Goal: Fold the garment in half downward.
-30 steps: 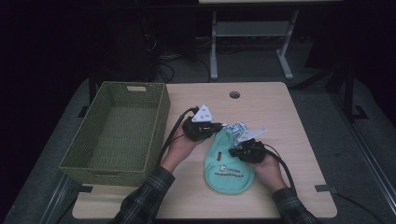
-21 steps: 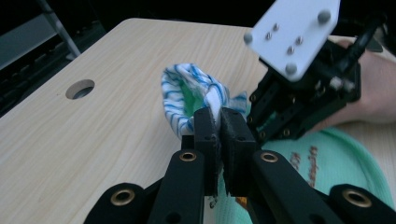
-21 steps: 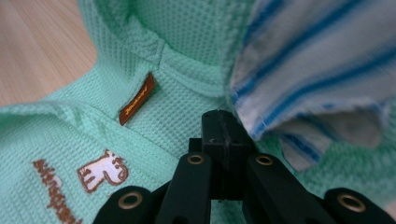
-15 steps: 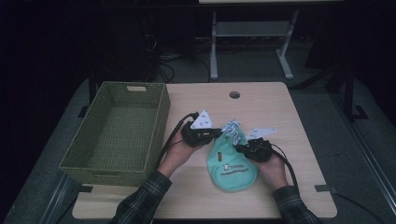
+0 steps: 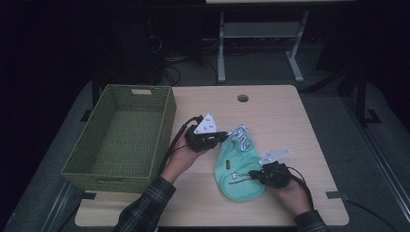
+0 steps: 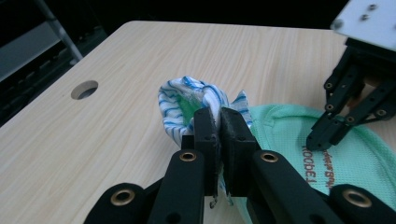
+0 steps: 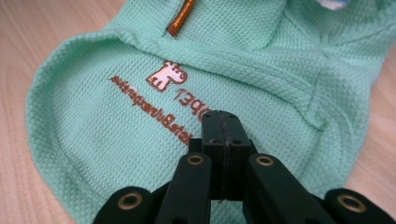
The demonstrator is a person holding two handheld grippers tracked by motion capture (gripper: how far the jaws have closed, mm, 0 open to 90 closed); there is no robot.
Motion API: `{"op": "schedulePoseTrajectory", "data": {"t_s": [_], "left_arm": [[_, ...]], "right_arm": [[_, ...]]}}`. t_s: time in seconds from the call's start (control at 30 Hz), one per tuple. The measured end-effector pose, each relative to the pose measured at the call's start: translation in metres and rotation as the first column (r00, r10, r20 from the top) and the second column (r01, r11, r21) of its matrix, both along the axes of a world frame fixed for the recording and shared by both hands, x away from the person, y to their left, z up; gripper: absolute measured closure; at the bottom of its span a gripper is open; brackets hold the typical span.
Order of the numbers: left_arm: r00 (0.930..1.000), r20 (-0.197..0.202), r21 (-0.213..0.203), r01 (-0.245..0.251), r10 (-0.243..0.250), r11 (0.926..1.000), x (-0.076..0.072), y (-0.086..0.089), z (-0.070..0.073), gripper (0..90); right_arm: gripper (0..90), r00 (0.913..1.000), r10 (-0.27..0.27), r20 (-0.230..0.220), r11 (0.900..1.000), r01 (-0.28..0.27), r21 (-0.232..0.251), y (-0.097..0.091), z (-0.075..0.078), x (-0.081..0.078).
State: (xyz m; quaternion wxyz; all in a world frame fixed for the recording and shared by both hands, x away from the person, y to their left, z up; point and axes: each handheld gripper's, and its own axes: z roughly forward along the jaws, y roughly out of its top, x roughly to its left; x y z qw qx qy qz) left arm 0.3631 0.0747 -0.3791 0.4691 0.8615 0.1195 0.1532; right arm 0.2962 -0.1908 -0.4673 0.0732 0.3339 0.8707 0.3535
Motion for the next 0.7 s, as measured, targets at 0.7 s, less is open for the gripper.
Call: {"op": "schedulePoseTrajectory", "data": {"t_s": [0.7], "left_arm": [[0.9814, -0.045, 0.042, 0.188, -0.187, 0.9812, -0.048, -0.021, -0.02, 85.5]], "right_arm": [[90.0, 0.9989, -0.043, 0.017, 0.9991, 0.043, 0.0, -0.001, -0.001, 0.011]]}}
